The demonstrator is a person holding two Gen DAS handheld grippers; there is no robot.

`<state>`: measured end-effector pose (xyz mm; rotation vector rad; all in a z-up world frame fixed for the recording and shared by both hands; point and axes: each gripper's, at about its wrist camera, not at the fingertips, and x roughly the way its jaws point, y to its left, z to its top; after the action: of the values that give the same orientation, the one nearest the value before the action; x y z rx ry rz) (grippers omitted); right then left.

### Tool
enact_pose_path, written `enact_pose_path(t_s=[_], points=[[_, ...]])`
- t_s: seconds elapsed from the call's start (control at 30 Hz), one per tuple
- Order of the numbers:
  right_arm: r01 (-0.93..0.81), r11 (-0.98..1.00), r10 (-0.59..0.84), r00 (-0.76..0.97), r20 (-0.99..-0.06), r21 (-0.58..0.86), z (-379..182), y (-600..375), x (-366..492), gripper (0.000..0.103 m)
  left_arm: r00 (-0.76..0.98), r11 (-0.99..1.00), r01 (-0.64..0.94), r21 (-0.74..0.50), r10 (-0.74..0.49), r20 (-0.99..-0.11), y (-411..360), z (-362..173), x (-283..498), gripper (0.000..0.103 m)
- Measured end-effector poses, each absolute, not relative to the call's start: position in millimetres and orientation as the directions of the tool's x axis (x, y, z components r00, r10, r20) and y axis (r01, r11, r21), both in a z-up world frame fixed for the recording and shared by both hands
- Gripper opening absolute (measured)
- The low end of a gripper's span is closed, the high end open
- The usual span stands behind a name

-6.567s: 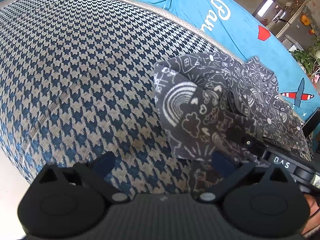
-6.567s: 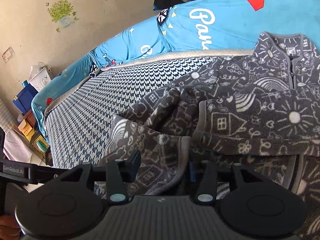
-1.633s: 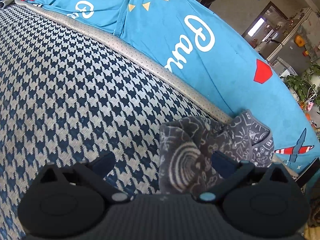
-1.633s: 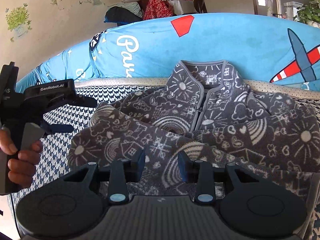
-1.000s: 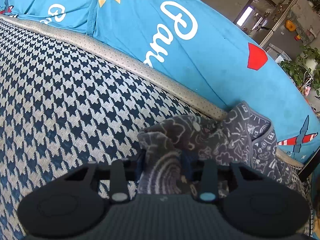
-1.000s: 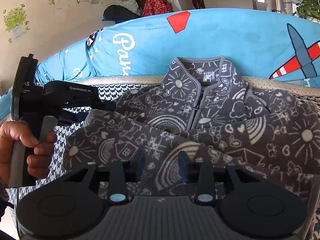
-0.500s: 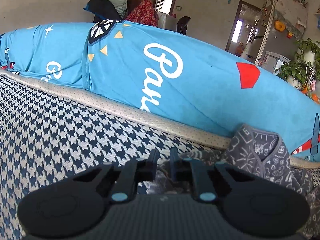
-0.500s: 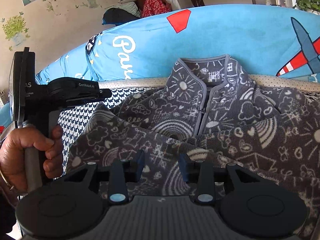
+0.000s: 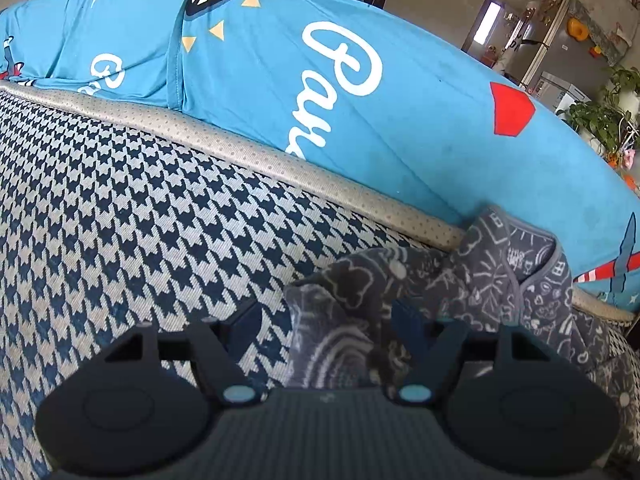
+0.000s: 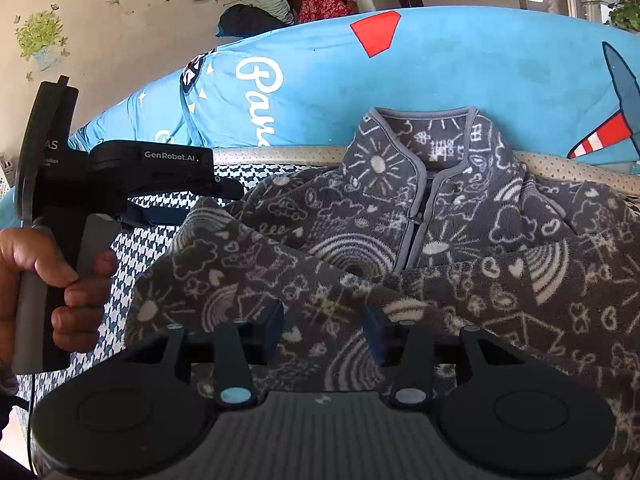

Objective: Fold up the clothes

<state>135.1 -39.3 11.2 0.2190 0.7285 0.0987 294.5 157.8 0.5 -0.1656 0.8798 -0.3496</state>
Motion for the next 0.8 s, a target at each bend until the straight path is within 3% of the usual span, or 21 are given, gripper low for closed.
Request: enact_pose_path(t_s=[0.07,0.13,0.17,0.4,0.67,0.7,0.77,0.8], points=[[-0.012,0.972,0.166,0.743,-0.649,0.234,11,-39,135,0.043,0.573,0.928,0.257,-0.272,-0.372,-0.730,154,1,292,0.032],[-0.012,0.972,0.166,0.743,-0.648,0.235,11,-39,135,0.043,0.573,0.930,0.273,-0.245,-0.362,-0.735,149,-1,290,0.012],[-0.012,0.972,0.166,0.744,-0.648,0.235,11,-39,135,0.043,0.579,0.932,0.284,-0.225,-0.354,-0.734,145,-1,289,0.008],[0.011,0.968,0.153,0.764,-0.627,0.250,14,-42,135,0.043,0.796,0.953,0.298,0.060,-0.214,-0.567,118,1,265,0.006],[0.077,0.962,0.113,0.762,-0.637,0.262,13,-55,134,0.046,0.797,0.950,0.283,0.135,-0.154,-0.584,116,-34,281,0.012],[0.080,0.963,0.109,0.759,-0.641,0.258,13,-55,134,0.046,0.802,0.950,0.274,0.150,-0.140,-0.580,115,-35,281,0.014],[0.078,0.965,0.106,0.757,-0.644,0.251,14,-54,133,0.048,0.813,0.955,0.243,0.172,-0.104,-0.573,117,-36,280,0.034],[0.077,0.966,0.104,0.756,-0.646,0.246,13,-53,133,0.051,0.816,0.958,0.229,0.170,-0.093,-0.571,120,-35,280,0.038]])
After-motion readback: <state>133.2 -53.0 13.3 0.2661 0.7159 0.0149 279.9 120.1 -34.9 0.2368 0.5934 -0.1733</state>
